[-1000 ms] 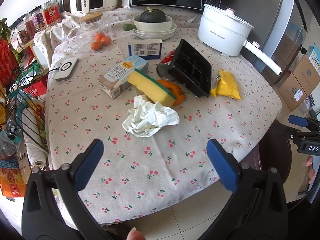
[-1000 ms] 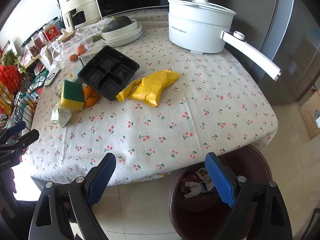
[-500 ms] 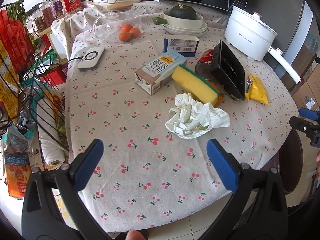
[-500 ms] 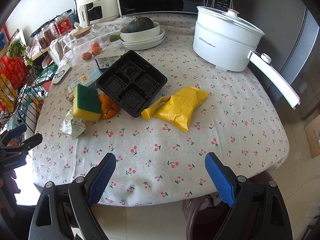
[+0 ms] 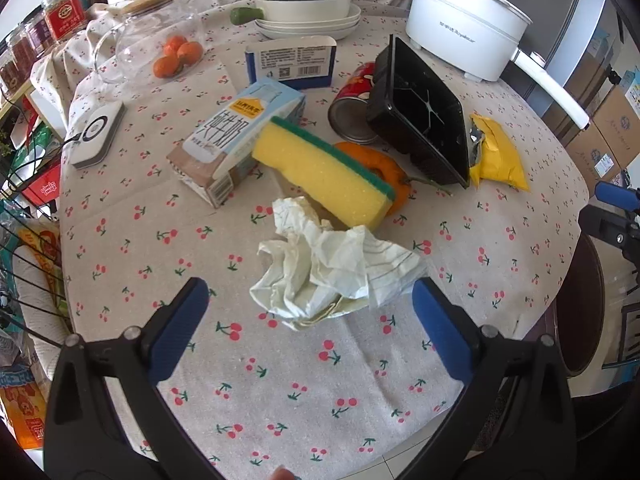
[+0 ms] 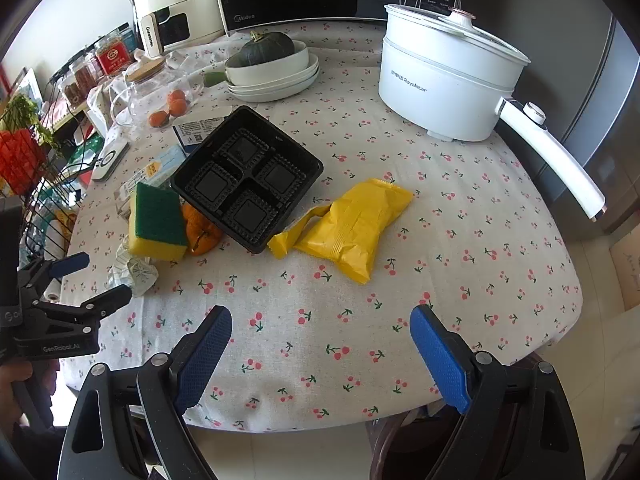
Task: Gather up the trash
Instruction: 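Move both tools back over the table toward the remaining tissues, then grasp the crumpled white tissue with the left tool while the right tool grasps the yellow snack bag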
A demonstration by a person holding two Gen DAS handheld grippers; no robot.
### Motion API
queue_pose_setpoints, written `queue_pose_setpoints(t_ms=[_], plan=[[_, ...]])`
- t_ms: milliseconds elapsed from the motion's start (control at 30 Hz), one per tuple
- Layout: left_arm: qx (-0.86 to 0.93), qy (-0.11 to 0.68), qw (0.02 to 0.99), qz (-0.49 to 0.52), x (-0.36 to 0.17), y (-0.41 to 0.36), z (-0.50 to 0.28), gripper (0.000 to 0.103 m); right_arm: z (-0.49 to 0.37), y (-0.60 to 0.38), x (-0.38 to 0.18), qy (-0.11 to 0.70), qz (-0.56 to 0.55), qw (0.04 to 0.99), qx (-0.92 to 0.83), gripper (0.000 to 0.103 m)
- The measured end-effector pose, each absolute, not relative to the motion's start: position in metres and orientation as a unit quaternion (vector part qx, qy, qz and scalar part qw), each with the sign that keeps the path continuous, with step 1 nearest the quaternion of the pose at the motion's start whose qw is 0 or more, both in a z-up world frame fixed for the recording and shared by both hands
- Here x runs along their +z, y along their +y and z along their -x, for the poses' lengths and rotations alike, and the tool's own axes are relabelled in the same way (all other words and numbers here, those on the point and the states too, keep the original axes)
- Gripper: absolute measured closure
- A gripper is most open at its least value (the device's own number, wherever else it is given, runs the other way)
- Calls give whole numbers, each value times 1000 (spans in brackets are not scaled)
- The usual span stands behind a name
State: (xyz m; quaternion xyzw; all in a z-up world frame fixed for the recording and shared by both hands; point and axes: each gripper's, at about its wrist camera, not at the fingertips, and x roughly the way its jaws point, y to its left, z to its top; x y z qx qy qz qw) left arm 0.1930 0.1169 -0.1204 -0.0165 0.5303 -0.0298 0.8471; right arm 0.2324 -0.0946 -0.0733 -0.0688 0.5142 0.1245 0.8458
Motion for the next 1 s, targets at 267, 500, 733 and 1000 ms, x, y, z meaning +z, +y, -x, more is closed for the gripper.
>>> queue_pose_setpoints(t_ms=[267, 500, 733, 1000], plan=[[-45, 552, 832, 45, -137, 116, -209, 43, -232, -104, -73, 516, 65, 846, 116, 11], [-63, 548, 831, 70, -128, 120, -201, 68, -229, -110, -74, 518, 68, 846, 107, 11], [-74, 538, 836, 83, -112, 131, -182, 71, -227, -117, -71, 515, 59, 850, 99, 11], [-57, 508, 855, 93, -87, 157, -160, 71, -234, -130, -68, 515, 34, 852, 87, 11]])
